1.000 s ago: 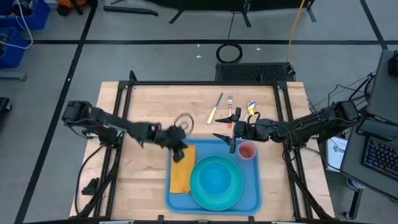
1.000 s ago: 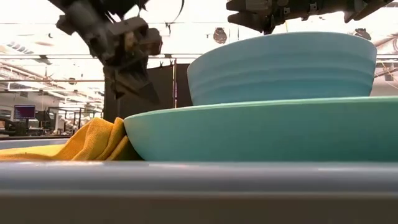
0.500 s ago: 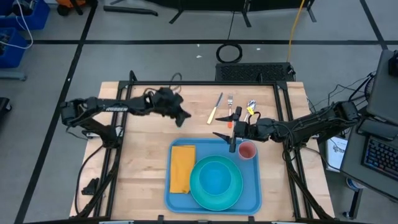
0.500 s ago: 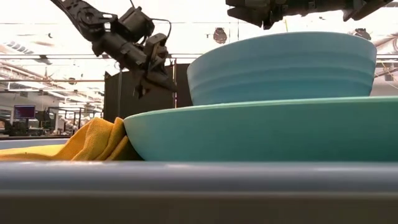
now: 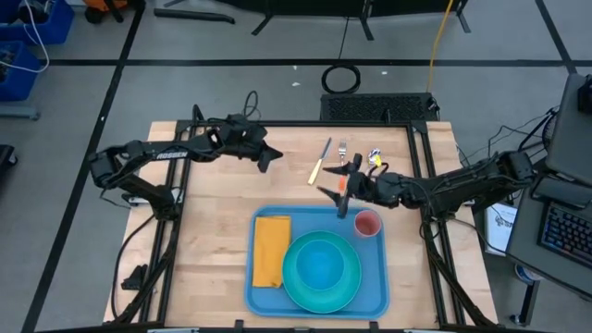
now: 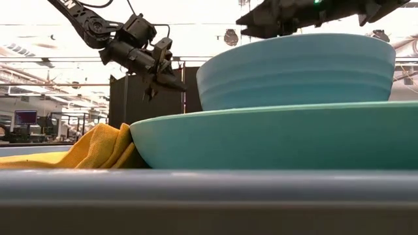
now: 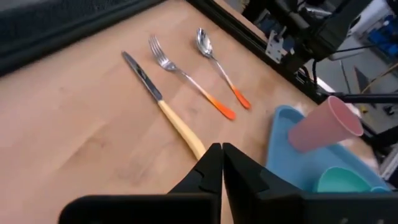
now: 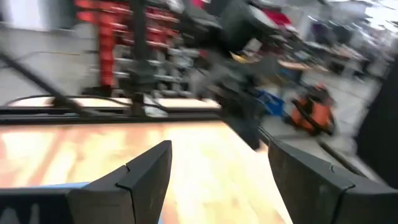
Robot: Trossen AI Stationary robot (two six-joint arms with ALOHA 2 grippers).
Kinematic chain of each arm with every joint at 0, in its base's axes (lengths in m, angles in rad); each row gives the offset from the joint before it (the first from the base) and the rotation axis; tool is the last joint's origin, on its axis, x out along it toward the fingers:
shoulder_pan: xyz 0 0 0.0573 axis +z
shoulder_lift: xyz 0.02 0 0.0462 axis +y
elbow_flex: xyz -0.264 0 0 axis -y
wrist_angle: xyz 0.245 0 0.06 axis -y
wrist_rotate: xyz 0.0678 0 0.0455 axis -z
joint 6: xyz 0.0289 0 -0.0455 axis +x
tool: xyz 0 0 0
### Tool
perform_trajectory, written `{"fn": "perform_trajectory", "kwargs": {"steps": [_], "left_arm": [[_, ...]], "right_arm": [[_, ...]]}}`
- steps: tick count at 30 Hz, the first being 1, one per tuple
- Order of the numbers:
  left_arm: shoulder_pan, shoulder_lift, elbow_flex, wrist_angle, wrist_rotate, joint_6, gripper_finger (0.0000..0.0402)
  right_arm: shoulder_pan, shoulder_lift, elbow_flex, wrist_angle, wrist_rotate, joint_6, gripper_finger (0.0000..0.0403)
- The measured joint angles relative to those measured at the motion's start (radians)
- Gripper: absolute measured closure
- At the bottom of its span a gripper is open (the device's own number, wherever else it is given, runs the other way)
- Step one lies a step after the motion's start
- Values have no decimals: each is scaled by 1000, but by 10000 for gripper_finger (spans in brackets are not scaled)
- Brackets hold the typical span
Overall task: Set up tray
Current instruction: Put the orange fork on top of the orange napkin on the blue serving tray
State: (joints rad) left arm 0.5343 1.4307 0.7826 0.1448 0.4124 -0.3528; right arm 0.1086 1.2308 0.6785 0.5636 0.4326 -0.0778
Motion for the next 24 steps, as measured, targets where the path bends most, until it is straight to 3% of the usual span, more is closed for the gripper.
{"fn": "perform_trajectory", "kwargs": {"steps": [4, 12, 20, 24], "left_arm": [[-45, -23, -40, 97, -10, 7, 397], [-177, -171, -340, 672, 68, -47, 396], [-246, -280, -505, 747, -8, 20, 378], [-284, -310, -517, 753, 27, 87, 377]], "right_arm": [[-52, 0, 0, -55, 51, 120, 147], [-144, 0, 22, -186, 64, 272, 157], [-224, 5, 223, -549, 57, 359, 197], [-289, 21, 320, -705, -47, 432, 210]]}}
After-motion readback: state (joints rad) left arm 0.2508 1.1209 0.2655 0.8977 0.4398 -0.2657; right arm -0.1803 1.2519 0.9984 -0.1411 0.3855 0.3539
